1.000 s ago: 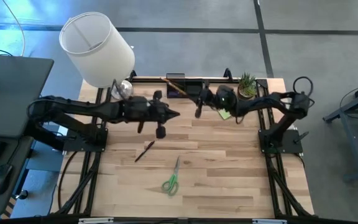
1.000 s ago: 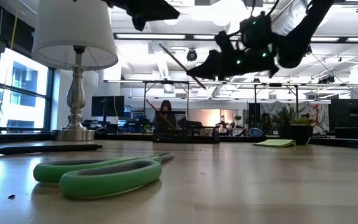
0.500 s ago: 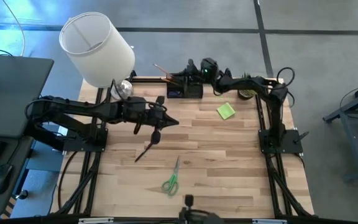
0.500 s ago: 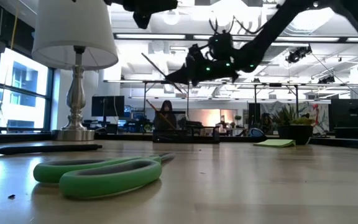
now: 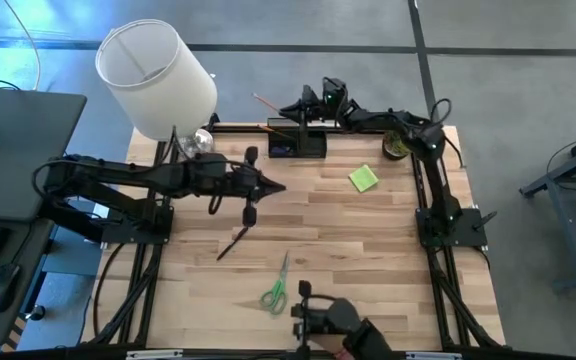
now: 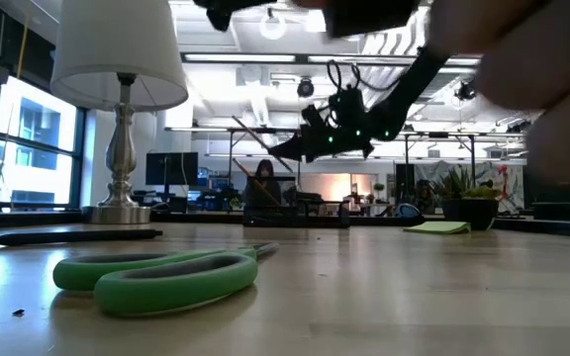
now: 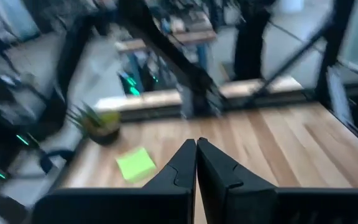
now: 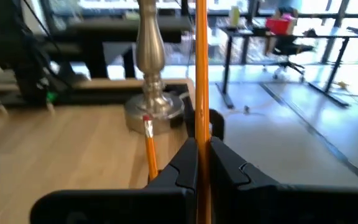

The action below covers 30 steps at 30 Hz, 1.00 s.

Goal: Pick and place office supplies into organizer
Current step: Put the orange pencil into the black desk organizer

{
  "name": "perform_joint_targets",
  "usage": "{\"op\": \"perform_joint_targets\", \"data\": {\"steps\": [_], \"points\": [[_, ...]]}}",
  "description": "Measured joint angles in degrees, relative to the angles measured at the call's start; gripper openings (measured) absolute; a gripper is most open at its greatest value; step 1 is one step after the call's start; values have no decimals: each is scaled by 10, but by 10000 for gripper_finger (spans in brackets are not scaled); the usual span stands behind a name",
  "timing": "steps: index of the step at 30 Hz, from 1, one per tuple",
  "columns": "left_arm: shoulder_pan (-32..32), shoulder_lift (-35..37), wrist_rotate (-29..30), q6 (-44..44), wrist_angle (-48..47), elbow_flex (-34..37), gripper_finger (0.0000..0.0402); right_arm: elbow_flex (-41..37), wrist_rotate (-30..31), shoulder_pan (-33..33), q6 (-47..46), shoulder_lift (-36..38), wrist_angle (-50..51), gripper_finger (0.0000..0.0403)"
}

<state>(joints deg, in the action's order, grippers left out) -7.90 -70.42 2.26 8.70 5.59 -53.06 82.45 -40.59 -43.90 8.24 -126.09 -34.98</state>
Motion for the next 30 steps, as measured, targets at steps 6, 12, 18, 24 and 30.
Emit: {"op": "perform_joint_targets", "data": {"steps": [6,12,18,24,30], "points": [[-12,7,0,11,17,0,1,51,-54,-3,-76,-63,-55,9],[-19,3,2,11,-18,0,1,68,-71,-2,-84,-74,-44,4],[-18,4,-3,9,-30,0,1,68,-63,-10,-131,-74,-19,34],[-18,4,-8,-1,-28,0,1,68,-63,-12,-178,-74,8,21],[-18,4,-8,-2,-30,0,1,68,-89,-17,-215,-73,34,21]]}}
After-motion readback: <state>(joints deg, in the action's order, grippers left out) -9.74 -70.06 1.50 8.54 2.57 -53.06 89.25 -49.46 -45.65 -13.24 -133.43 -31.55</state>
